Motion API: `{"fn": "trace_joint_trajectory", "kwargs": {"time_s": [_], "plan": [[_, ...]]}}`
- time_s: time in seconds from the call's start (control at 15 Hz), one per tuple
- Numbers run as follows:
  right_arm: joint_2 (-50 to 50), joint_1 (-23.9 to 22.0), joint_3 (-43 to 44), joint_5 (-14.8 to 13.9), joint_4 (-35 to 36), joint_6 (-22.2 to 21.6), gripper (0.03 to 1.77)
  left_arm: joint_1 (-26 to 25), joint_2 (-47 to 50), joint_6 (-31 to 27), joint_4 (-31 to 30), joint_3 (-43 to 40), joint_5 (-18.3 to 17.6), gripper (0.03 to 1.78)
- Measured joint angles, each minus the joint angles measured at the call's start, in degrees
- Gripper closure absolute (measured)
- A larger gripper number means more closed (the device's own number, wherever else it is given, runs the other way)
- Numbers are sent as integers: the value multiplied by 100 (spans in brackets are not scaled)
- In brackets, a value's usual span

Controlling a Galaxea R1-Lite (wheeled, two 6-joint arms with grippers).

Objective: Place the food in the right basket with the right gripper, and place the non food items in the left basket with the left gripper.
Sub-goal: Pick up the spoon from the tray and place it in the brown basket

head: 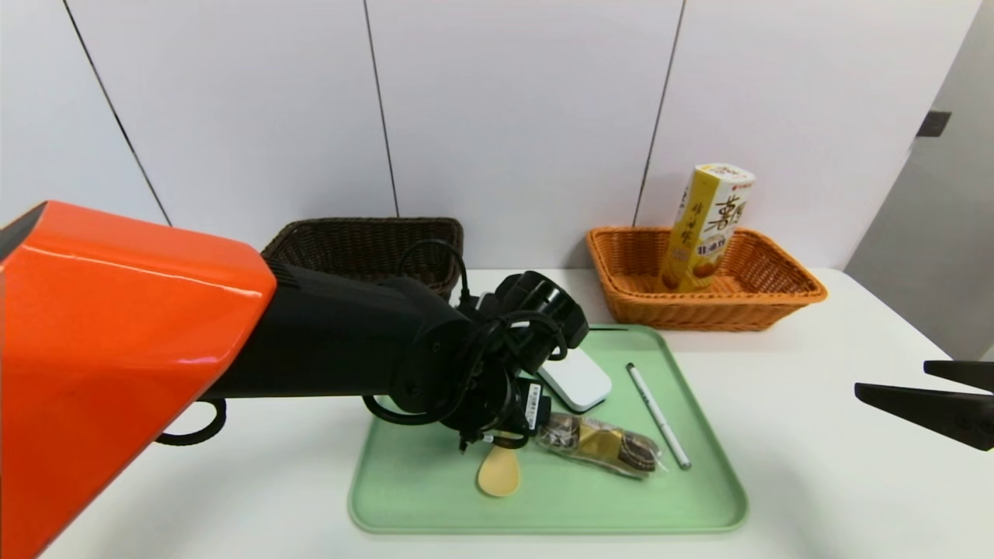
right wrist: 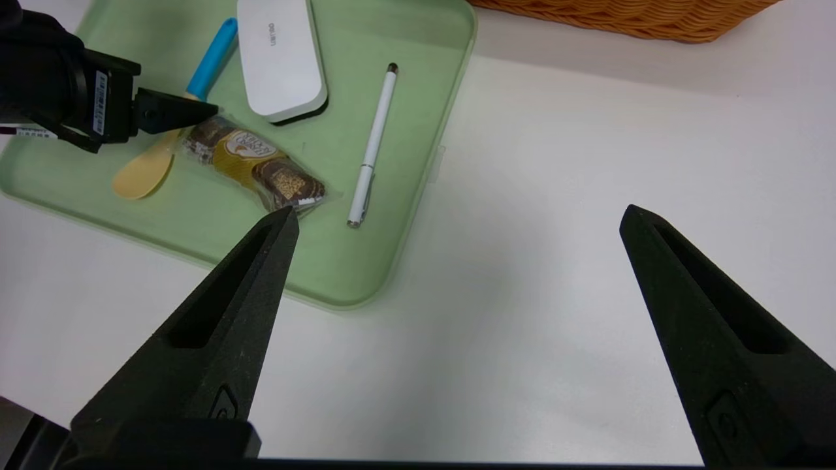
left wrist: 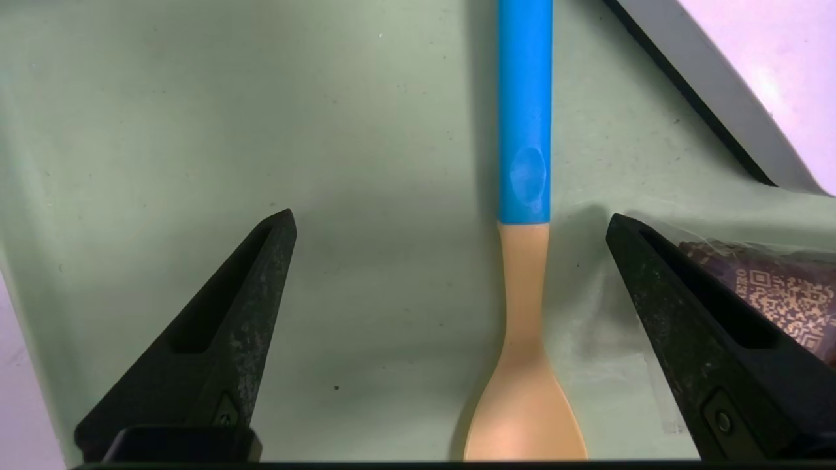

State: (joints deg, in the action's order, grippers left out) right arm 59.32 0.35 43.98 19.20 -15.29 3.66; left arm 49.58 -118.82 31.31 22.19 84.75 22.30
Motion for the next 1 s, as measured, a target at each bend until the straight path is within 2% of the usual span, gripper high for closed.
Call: {"fn": "trace_joint_trajectory", "kwargs": {"time_s": [0.33,0.6,1.0], "plan": [[-11,5,-5,0,-1,9,10,-2,-13,83,-2,0,-17,12],[-22,5,-11,-2,0,28,10,-18,44,162,0,0,-243,12],[-76,6,-60,0,0,20,10,-38,-2,240,-6,-5,-262,12]]}}
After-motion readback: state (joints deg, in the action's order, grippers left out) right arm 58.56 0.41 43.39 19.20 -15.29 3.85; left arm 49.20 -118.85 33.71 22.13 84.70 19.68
